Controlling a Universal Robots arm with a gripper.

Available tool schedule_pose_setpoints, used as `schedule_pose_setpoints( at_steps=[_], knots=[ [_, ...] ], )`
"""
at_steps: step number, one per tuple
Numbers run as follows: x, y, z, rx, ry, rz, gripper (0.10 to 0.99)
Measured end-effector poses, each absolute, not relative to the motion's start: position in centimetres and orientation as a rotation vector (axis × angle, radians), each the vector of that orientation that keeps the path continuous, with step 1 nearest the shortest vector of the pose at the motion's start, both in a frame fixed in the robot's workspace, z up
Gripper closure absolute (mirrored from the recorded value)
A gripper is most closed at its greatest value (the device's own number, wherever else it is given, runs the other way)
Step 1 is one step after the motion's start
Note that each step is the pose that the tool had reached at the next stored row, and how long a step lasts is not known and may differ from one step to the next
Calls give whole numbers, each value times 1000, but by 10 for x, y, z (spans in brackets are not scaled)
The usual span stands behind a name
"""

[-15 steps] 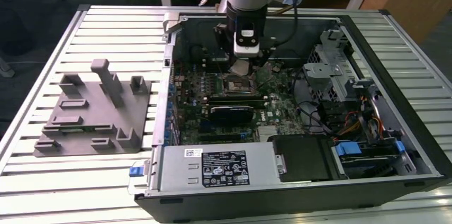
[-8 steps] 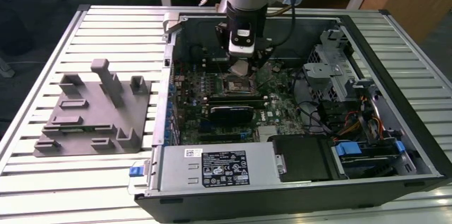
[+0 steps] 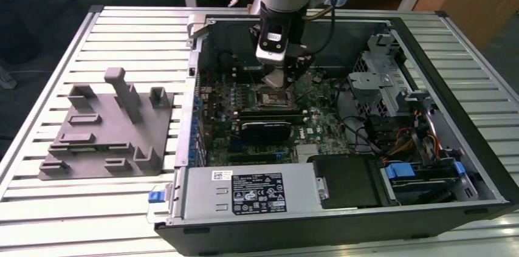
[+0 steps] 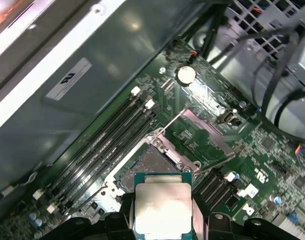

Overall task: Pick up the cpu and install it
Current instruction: 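Place the cpu into insertion slot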

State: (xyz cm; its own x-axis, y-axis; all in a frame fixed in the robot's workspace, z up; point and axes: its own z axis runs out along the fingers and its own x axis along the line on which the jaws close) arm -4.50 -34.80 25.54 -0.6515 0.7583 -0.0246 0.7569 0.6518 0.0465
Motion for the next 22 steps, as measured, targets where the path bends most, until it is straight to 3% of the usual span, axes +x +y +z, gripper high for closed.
schedule_pose_setpoints(
  at_steps=[22],
  knots=[
    [-45, -348, 255, 1724, 2571, 38, 545]
  ],
)
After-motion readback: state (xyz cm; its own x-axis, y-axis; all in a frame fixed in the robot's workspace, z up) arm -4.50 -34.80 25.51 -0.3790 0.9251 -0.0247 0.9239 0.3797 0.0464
